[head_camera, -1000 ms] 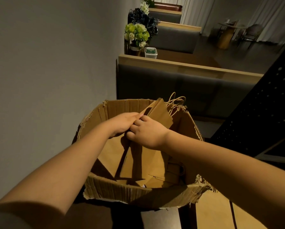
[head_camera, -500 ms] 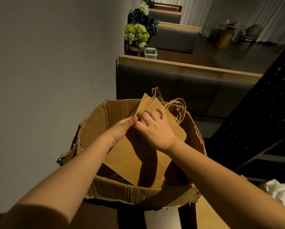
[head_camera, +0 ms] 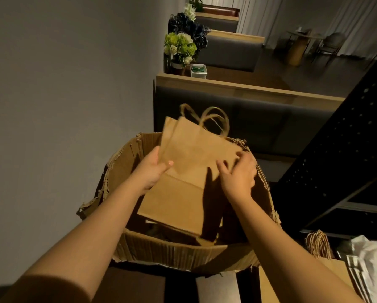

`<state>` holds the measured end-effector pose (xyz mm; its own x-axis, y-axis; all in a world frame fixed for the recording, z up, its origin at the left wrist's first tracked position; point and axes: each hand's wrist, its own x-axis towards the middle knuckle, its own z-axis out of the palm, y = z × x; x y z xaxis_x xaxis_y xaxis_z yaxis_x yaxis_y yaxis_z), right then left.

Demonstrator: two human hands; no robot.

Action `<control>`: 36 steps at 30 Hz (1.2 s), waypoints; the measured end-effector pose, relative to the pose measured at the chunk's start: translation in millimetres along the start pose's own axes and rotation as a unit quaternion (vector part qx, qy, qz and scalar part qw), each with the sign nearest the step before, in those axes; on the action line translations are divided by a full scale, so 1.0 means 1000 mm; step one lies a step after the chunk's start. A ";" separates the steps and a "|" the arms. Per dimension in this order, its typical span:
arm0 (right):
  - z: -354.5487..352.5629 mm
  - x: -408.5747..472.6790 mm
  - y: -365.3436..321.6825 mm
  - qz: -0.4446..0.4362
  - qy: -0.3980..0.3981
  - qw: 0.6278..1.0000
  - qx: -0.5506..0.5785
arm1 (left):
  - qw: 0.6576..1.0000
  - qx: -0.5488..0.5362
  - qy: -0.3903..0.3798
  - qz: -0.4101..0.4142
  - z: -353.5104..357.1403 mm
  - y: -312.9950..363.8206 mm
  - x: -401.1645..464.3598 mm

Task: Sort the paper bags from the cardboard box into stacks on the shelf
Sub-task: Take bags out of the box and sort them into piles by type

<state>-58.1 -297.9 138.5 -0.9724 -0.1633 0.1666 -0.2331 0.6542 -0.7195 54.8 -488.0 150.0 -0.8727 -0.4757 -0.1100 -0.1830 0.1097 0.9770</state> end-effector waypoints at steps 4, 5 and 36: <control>-0.012 -0.001 0.017 0.186 -0.149 0.930 0.278 | 0.988 -0.144 0.050 0.001 -0.006 0.003 0.000; -0.016 -0.002 0.015 0.194 -0.198 0.906 0.320 | 0.987 -0.153 0.044 0.006 -0.006 0.005 -0.002; -0.316 -0.010 0.168 -0.086 -0.064 0.936 0.336 | 0.977 -0.146 0.056 0.147 0.287 0.124 -0.110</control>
<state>-90.2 47.3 229.1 -0.9021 -0.3381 0.2682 -0.2867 0.0051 -0.9580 -1.6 -171.7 230.7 -0.8107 -0.5547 0.1874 0.2184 0.0105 0.9758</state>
